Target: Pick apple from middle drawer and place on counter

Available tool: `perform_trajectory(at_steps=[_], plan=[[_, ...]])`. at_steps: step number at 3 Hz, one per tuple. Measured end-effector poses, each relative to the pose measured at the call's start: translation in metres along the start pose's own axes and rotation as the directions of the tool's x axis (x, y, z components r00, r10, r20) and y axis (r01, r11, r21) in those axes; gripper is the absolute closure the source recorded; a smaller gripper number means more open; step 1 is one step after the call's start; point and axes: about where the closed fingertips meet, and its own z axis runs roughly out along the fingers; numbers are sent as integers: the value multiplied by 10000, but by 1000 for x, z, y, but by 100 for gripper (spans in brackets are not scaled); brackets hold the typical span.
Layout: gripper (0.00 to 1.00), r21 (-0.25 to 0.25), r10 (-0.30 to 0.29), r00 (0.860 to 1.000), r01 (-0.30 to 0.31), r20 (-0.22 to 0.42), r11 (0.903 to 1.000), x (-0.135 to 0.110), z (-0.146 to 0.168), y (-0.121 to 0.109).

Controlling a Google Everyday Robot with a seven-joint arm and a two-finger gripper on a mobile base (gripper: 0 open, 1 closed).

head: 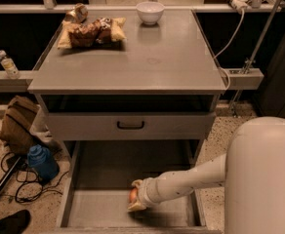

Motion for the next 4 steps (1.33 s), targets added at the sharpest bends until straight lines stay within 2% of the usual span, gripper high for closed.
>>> perform_trajectory(at_steps=[1, 2, 3, 4], plan=[[88, 279, -174, 9998, 172, 69, 9995, -15, -33, -5], [100, 708, -433, 9988, 415, 241, 9966, -48, -93, -4], [100, 1167, -806, 9964, 768, 281, 9902, -67, -117, -15], [100, 1170, -812, 9964, 780, 225, 9901, -69, -119, -15]])
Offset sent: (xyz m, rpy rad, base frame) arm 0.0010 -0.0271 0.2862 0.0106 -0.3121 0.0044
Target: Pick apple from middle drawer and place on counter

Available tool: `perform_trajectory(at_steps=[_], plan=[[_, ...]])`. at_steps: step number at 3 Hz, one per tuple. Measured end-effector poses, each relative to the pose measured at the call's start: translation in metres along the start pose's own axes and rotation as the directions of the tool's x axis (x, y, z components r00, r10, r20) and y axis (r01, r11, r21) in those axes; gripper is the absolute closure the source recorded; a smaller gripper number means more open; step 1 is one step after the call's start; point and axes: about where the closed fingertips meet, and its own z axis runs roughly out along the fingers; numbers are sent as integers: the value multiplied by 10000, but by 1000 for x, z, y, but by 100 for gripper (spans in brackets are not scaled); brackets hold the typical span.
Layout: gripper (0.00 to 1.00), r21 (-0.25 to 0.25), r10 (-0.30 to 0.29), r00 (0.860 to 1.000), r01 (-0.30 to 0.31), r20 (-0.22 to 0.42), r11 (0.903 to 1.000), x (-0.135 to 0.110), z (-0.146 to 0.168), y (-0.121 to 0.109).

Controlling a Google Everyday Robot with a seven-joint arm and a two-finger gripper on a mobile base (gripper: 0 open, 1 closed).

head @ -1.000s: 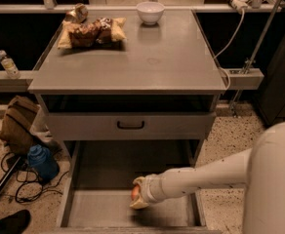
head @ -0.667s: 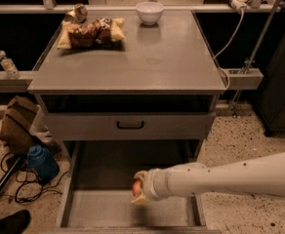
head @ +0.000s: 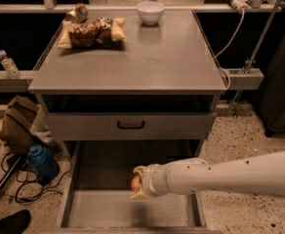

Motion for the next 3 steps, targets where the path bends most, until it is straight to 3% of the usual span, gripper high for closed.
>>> perform_trajectory(at_steps=[1, 2, 3], plan=[[100, -528, 24, 9993, -44, -372, 9986, -21, -20, 24], [100, -221, -703, 9969, 696, -351, 9973, -88, -82, 10], [100, 639, -2349, 9714, 2367, -344, 9695, -171, -166, -15]])
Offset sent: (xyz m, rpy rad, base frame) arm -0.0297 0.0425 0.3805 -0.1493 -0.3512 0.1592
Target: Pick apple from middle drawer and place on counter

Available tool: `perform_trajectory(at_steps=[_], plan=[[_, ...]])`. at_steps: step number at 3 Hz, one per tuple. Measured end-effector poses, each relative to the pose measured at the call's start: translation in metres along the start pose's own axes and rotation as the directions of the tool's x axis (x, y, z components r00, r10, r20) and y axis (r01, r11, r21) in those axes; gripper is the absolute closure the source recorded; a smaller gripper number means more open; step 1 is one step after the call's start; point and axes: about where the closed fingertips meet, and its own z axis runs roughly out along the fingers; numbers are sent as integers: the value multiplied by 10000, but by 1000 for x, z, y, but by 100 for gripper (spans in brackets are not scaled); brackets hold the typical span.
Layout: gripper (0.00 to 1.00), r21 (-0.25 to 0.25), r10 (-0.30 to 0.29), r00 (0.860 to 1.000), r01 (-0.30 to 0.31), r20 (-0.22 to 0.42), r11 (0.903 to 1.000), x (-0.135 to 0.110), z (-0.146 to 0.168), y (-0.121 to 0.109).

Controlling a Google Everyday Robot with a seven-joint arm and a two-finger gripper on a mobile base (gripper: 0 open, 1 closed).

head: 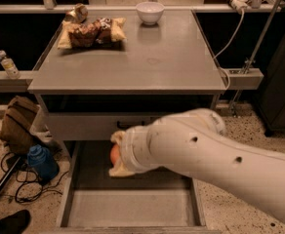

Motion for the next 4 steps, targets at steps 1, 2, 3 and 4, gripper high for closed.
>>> perform_trajectory(at_steps=[1, 2, 3, 4], plan=[[100, 516, -842, 9962, 853, -219, 9950, -29, -36, -19], [100, 513, -815, 9964, 826, -227, 9953, -29, -36, -18], [100, 1016, -1115, 9926, 1159, -477, 9881, -37, -52, -38], [100, 1879, -1741, 9766, 1959, -1263, 9624, -57, -100, -96]])
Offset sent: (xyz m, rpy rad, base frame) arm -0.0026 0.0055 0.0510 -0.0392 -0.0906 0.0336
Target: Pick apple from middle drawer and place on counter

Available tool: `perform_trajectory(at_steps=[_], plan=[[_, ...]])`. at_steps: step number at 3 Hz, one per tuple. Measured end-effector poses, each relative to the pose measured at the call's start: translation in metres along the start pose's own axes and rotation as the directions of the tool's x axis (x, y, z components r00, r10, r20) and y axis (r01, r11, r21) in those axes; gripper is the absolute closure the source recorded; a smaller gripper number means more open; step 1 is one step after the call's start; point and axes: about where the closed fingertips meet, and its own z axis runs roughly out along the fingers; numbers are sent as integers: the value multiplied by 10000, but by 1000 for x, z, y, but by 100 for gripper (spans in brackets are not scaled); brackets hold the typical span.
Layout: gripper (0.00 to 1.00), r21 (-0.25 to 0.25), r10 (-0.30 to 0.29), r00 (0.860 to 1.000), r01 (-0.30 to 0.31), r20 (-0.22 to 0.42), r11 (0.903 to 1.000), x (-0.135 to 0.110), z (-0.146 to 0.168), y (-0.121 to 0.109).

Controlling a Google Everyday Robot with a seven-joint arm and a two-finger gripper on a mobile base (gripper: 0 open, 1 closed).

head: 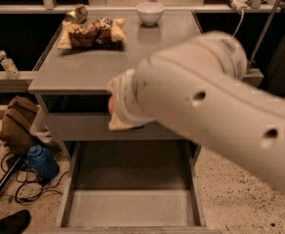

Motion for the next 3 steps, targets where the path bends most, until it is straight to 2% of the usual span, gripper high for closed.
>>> perform_trajectory(at_steps=[1, 2, 3], plan=[[100, 184, -440, 9955, 457, -836, 9988, 22, -16, -64], [100, -83, -245, 9955, 239, -920, 9997, 63, 5, -116], [100, 349, 51, 9972, -25, -750, 9994, 69, 0, -147]])
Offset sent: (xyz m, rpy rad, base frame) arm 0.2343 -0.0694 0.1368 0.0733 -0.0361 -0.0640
